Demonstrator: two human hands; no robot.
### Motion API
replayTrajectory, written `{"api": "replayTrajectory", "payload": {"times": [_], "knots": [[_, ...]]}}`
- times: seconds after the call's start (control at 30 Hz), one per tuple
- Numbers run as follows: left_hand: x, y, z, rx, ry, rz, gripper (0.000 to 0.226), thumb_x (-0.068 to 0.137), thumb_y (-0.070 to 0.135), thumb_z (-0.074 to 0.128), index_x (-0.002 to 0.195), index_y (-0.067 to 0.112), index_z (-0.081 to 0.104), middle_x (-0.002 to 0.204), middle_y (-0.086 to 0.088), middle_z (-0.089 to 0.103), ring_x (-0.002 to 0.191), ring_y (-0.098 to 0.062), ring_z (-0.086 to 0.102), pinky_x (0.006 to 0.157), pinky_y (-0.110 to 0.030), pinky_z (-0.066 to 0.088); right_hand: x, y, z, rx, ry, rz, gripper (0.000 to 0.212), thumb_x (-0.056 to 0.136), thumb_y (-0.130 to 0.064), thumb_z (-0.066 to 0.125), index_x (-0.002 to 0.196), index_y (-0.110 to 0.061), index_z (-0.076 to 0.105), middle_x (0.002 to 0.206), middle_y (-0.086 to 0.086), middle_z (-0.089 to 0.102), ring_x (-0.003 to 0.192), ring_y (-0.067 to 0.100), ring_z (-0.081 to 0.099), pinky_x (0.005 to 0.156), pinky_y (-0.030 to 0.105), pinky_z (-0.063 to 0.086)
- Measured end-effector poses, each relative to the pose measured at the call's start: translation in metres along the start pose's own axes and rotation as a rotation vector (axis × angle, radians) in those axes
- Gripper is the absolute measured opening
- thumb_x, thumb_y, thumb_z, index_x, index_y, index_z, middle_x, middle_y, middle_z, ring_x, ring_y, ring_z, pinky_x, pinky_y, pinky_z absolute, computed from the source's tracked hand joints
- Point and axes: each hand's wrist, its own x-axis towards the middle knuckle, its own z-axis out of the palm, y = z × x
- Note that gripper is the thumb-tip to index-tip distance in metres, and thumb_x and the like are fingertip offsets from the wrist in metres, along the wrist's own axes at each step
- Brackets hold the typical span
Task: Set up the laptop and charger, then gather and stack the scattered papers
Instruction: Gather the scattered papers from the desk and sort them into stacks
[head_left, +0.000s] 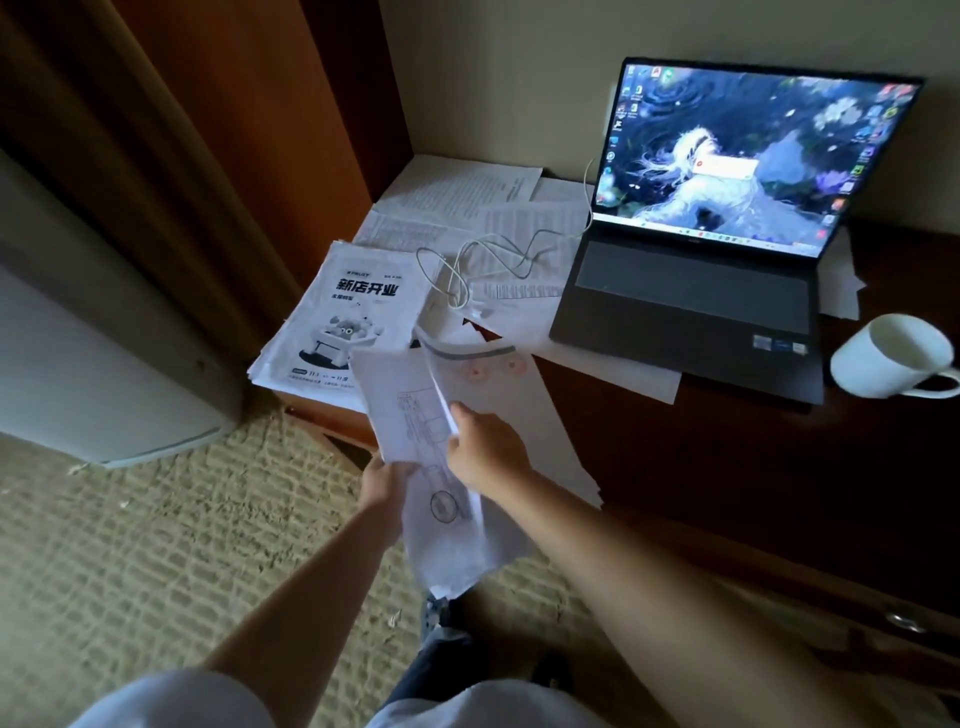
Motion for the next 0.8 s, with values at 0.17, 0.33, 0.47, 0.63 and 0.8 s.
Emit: {"api": "replayTrajectory", "payload": {"times": [0.17, 0.33, 0.47, 0.63, 0.8], "knots": [[0.005, -0.008, 0.0, -0.198, -0.146, -0.11, 0.062, 0.083, 0.061, 0.049, 0.117, 0.011, 0.061, 0.103, -0.013, 0.07, 0.094, -0.03, 0.066, 0.087, -0.045, 0.053, 0.004, 0.026, 0.015, 0.253, -0.11, 0.054, 0.054, 0.096, -0.05, 0.04, 0.142, -0.022, 0.041, 0.148, 0.003, 0.042, 0.135, 0.021, 0.038, 0.111, 0.033, 0.03], [-0.002, 0.004, 0.012, -0.145, -0.131, -0.105, 0.038, 0.087, 0.033, 0.067, 0.114, 0.008, 0.058, 0.098, -0.011, 0.068, 0.085, -0.027, 0.066, 0.077, -0.038, 0.054, 0.003, 0.078, 0.001, -0.074, 0.137, 0.429, 0.066, 0.095, -0.046, 0.039, 0.15, -0.015, 0.019, 0.156, 0.015, 0.019, 0.144, 0.031, 0.015, 0.116, 0.044, 0.017], [0.0, 0.006, 0.016, -0.058, -0.167, -0.078, 0.031, 0.084, -0.001, 0.063, 0.114, 0.0, 0.057, 0.091, -0.015, 0.065, 0.079, -0.029, 0.062, 0.077, -0.04, 0.054, 0.003, 0.085, -0.006, 0.257, 0.08, 0.23, 0.057, 0.094, -0.034, 0.05, 0.146, -0.019, 0.032, 0.142, 0.007, 0.046, 0.13, 0.026, 0.043, 0.103, 0.035, 0.04], [0.002, 0.013, 0.015, 0.103, 0.001, 0.135, 0.026, 0.078, -0.011, 0.045, 0.083, 0.01, 0.059, 0.073, -0.007, 0.059, 0.07, -0.025, 0.053, 0.065, -0.032, 0.046, 0.013, 0.103, -0.019, -0.095, 0.262, 0.235, 0.045, 0.096, -0.023, 0.049, 0.139, -0.013, 0.041, 0.137, 0.007, 0.047, 0.126, 0.027, 0.044, 0.101, 0.038, 0.04], [0.019, 0.022, 0.004, 0.076, 0.158, 0.199, 0.012, 0.068, 0.0, 0.05, 0.064, 0.011, 0.049, 0.059, -0.002, 0.046, 0.055, -0.018, 0.038, 0.05, -0.025, 0.031, 0.043, 0.115, -0.034, -0.394, 0.29, 0.155, 0.034, 0.092, -0.028, 0.055, 0.118, -0.006, 0.052, 0.117, 0.01, 0.055, 0.107, 0.025, 0.055, 0.085, 0.033, 0.047]]}}
